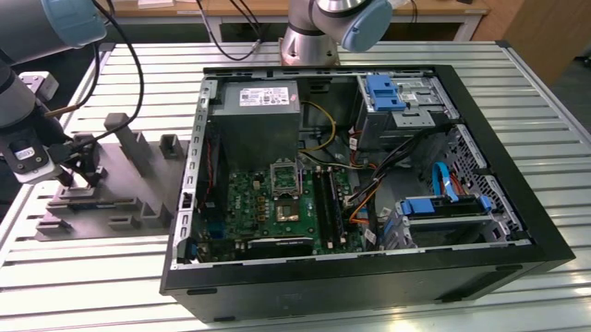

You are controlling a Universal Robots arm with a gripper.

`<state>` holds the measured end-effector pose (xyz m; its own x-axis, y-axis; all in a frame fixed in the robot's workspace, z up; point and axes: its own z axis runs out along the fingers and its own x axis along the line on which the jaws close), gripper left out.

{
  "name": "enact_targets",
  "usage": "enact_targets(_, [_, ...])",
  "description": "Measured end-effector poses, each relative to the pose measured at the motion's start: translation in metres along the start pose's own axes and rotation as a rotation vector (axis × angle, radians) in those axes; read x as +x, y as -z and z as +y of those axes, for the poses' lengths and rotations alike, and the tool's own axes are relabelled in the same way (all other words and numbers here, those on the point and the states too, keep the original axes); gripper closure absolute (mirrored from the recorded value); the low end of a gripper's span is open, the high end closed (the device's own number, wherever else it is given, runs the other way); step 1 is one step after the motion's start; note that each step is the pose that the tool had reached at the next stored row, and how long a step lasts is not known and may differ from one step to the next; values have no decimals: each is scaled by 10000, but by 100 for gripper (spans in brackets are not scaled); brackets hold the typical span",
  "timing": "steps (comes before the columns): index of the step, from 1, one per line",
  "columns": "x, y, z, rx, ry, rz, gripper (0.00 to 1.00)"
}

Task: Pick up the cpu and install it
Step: 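Pick up the cpu and move it towards the insertion slot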

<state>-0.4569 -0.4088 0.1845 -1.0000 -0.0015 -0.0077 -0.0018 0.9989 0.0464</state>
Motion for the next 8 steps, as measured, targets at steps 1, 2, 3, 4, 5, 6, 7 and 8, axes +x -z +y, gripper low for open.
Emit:
enact_targets(1, [0,-1,0,-1,0,-1,53])
enact_targets(2, [0,-1,0,0,0,-2,53])
enact_targets(3, [0,-2,0,-1,0,-2,53])
enact_targets(4, [0,-1,0,-1,0,-2,53])
enact_targets(5, [0,-2,0,-3,0,-5,53])
enact_targets(6, [-1,-5,1,-6,1,-12,52])
enact_targets(7, [-1,-5,1,-4,0,-9,52])
enact_targets(8, [-1,-5,1,-4,0,-9,46])
